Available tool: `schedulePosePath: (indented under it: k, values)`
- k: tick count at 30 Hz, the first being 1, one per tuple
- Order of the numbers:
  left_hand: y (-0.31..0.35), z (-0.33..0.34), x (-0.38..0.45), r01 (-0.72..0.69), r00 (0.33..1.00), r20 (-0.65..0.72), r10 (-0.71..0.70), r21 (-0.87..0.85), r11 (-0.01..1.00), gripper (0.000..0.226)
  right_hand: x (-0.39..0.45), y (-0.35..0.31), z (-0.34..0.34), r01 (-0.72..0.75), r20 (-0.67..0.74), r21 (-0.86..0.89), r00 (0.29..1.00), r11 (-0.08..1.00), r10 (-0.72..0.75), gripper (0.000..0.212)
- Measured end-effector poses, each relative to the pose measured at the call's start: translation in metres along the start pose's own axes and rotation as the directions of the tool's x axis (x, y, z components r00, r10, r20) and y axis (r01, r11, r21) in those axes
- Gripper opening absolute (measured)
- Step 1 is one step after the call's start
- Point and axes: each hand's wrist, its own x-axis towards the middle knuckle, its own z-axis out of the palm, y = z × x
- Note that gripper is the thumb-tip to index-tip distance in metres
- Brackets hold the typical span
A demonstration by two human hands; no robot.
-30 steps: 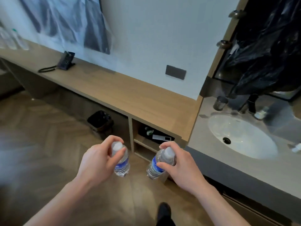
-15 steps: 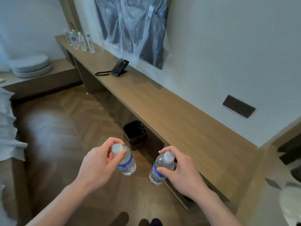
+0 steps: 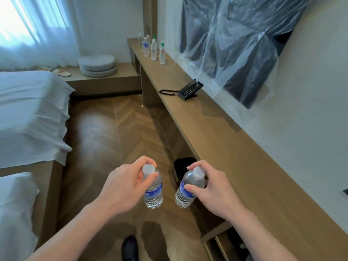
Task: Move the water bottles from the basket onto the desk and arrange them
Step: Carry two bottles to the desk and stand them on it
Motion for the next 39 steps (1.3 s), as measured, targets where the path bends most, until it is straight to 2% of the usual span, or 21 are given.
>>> schedulePosePath:
  k: [8,13,20,24,27,31,39]
  values:
    - [-0.080,-0.052,0.101,-0.012,1.000,0.023,0.011,0.017,1.000,0.012,0.121,-0.052,0.045,0.003,-0.047,0.038,0.999,0.999,-0.001,0.044]
    - [-0.110,-0.080,0.169,-0.031,0.999,0.019,0.030,0.037,0.999,0.012,0.187,-0.069,0.049,-0.018,-0.103,0.097,0.994,0.995,0.028,0.044]
    - [-0.149,-0.091,0.267,0.021,1.000,0.005,-0.021,-0.049,0.999,0.010,0.300,-0.070,0.044,0.000,-0.089,0.109,0.996,0.994,0.010,0.046]
    - [-0.162,-0.085,0.333,-0.003,0.999,-0.040,0.001,-0.064,0.998,0.011,0.374,-0.060,0.040,0.013,-0.071,0.145,0.997,0.989,-0.002,0.047]
    - [-0.167,-0.084,0.381,0.074,0.995,-0.066,-0.076,-0.040,0.996,0.008,0.428,-0.052,0.033,0.028,-0.075,0.160,0.997,0.987,-0.016,0.045]
    - [-0.175,-0.083,0.441,0.137,0.981,-0.125,-0.150,-0.111,0.984,0.009,0.502,-0.048,0.019,0.037,-0.031,0.161,0.999,0.986,-0.032,0.047]
    - [-0.189,-0.086,0.518,0.180,0.970,-0.138,-0.199,-0.143,0.973,0.009,0.592,-0.048,0.002,0.066,0.010,0.160,0.998,0.985,-0.068,0.046]
